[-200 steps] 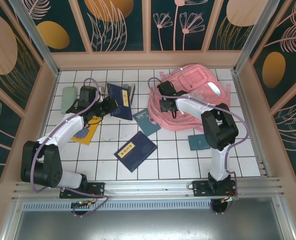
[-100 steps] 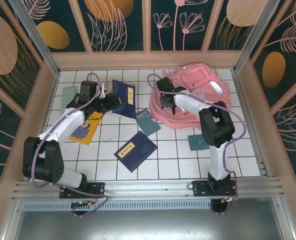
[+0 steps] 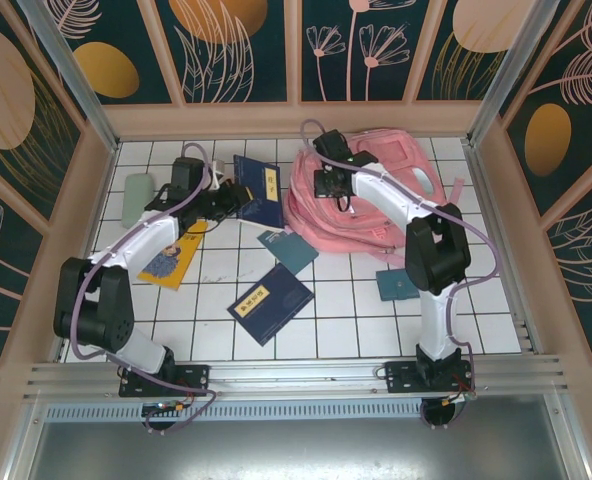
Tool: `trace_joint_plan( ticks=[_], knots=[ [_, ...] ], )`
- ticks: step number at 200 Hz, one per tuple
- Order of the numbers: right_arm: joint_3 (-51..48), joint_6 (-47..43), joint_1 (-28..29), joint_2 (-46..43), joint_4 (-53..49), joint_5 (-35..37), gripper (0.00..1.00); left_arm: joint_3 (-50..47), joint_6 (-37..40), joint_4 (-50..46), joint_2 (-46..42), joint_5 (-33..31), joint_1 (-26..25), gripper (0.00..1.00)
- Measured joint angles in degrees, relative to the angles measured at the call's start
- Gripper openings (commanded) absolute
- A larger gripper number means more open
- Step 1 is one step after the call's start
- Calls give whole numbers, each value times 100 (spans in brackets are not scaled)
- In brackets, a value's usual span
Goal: Pack the student bag
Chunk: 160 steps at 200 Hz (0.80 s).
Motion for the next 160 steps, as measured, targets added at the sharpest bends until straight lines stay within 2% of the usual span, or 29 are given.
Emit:
trace_joint_plan(
  ticks=[95, 126, 160],
  knots=[
    [136, 533, -1373, -997, -35, -2175, 0, 306, -1414, 1611, 1045, -979, -1202, 0],
    [131, 782, -1738, -1106, 33, -2796, 0, 778, -1878, 2264, 1716, -1314, -1637, 0],
    [79, 1023, -1871, -1137, 138, -3128, 0, 1552, -2271, 2741, 2531, -1700, -2216, 0]
  ],
)
